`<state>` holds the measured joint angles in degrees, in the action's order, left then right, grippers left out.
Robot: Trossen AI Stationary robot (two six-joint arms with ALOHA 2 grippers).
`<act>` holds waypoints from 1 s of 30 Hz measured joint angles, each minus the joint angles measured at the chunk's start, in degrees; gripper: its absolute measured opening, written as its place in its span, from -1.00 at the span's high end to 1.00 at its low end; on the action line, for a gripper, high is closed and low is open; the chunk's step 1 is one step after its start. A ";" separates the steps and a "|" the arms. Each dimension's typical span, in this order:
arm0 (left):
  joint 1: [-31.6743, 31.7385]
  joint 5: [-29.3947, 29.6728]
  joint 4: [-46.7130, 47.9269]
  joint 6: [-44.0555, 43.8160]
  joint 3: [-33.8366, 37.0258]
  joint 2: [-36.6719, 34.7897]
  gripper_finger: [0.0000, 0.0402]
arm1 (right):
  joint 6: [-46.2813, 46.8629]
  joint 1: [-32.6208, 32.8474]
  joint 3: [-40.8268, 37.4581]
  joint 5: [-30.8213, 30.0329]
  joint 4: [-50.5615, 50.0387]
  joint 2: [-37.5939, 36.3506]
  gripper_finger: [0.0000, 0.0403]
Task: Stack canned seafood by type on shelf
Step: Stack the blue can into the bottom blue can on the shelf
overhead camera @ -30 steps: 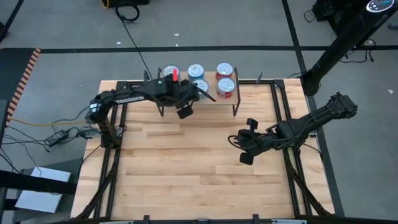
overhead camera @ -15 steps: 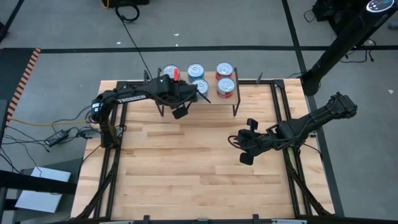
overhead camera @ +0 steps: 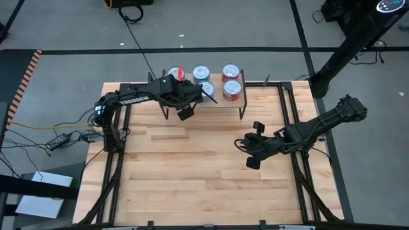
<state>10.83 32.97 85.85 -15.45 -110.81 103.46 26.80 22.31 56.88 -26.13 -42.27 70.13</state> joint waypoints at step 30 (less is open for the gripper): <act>2.29 3.32 0.00 3.18 4.43 -0.35 0.17 | 0.05 0.00 0.00 -0.32 0.21 0.00 0.63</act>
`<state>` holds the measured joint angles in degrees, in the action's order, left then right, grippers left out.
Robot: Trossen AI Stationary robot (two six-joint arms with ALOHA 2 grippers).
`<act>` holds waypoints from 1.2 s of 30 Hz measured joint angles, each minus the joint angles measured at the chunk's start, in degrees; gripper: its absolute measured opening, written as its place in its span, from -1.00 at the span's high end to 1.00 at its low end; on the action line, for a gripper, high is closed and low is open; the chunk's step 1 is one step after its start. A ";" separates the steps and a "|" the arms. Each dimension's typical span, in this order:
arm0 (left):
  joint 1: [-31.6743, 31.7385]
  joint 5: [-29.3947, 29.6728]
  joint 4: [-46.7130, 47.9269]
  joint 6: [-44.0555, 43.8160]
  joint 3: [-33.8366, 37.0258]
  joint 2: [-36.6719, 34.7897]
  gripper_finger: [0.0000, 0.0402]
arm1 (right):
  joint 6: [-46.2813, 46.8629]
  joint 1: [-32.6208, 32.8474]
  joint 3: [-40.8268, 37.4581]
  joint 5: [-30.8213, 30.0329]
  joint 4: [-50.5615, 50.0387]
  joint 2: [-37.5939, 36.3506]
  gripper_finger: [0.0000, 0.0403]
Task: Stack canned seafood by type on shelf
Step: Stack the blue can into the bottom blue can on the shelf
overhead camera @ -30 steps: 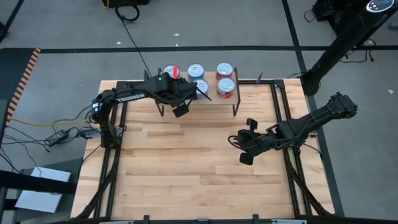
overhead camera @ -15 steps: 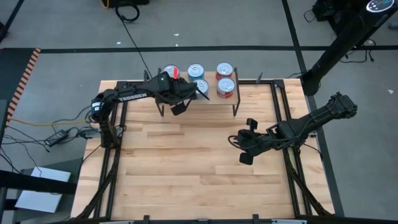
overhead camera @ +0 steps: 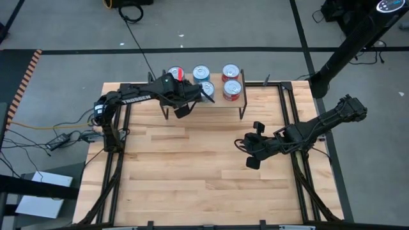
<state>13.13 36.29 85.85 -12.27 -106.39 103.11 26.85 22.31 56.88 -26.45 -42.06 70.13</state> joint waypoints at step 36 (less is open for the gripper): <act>0.23 -3.16 2.45 -3.85 0.57 -0.02 -0.42 | -1.12 0.00 0.00 -0.07 -0.04 0.00 0.63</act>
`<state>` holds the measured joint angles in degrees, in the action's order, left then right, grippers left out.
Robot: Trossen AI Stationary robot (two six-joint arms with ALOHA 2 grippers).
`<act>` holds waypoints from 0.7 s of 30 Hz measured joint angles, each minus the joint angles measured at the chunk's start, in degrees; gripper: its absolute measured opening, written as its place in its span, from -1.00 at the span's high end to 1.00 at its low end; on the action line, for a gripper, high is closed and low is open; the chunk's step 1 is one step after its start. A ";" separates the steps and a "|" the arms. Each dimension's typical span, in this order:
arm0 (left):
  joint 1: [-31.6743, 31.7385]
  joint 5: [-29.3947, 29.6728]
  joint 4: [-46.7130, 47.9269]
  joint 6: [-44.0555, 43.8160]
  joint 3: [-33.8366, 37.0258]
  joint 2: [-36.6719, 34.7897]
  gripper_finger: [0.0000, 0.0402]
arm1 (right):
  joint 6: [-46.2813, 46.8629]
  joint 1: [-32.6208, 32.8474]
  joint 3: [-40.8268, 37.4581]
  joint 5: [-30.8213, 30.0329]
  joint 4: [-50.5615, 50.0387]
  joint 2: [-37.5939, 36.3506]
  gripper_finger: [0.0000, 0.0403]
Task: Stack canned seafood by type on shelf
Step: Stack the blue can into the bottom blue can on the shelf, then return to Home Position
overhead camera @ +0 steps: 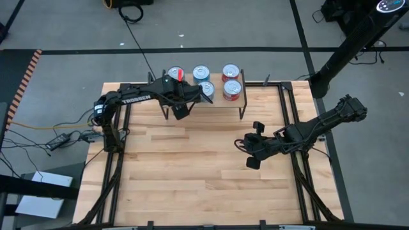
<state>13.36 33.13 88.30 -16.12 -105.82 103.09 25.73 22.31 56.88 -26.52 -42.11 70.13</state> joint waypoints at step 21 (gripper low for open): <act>-4.31 -10.53 -19.52 5.46 4.22 -0.98 0.44 | 0.01 0.00 0.00 0.02 -0.41 0.02 0.66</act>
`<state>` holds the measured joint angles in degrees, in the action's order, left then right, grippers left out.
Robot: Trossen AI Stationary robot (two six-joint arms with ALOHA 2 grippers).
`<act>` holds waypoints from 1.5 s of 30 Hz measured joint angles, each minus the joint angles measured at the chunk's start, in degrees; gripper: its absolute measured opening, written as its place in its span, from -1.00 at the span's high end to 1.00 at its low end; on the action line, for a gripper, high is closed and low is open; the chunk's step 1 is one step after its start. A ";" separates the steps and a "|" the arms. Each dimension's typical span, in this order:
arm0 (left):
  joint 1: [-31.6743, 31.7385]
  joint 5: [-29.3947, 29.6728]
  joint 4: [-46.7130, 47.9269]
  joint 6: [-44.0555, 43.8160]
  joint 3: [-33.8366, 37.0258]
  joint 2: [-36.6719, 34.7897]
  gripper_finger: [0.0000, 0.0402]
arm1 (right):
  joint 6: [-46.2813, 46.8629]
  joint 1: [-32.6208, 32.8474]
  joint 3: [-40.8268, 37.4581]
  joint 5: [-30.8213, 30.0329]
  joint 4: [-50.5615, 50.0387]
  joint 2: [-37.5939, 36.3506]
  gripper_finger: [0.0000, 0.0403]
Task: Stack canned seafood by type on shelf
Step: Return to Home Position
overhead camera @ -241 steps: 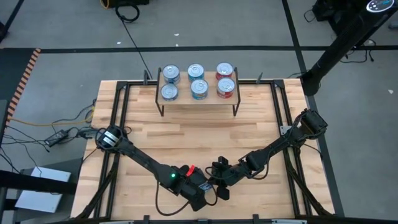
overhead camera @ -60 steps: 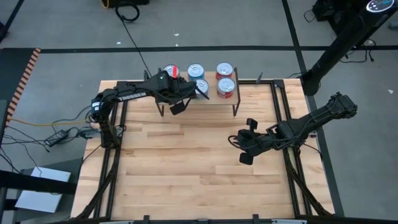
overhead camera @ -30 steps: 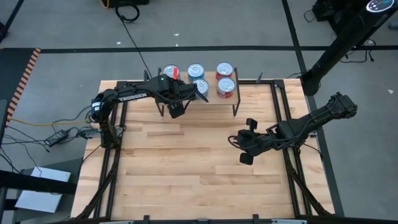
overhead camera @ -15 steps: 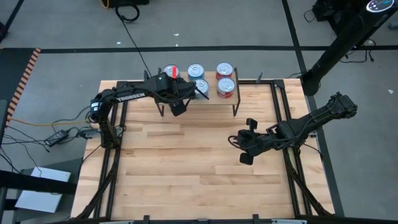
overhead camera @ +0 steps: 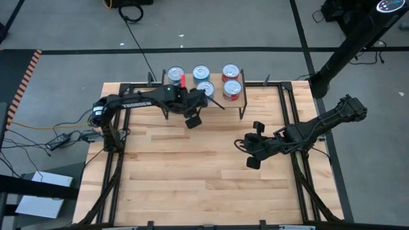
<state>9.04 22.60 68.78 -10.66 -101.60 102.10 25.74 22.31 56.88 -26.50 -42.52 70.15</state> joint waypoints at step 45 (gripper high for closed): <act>4.46 0.93 -13.70 4.68 4.39 -0.44 0.98 | 0.65 0.01 0.00 -0.92 -2.10 0.00 0.82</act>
<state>13.50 23.53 55.07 -5.98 -97.21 101.67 26.39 22.31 56.88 -27.42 -44.61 70.15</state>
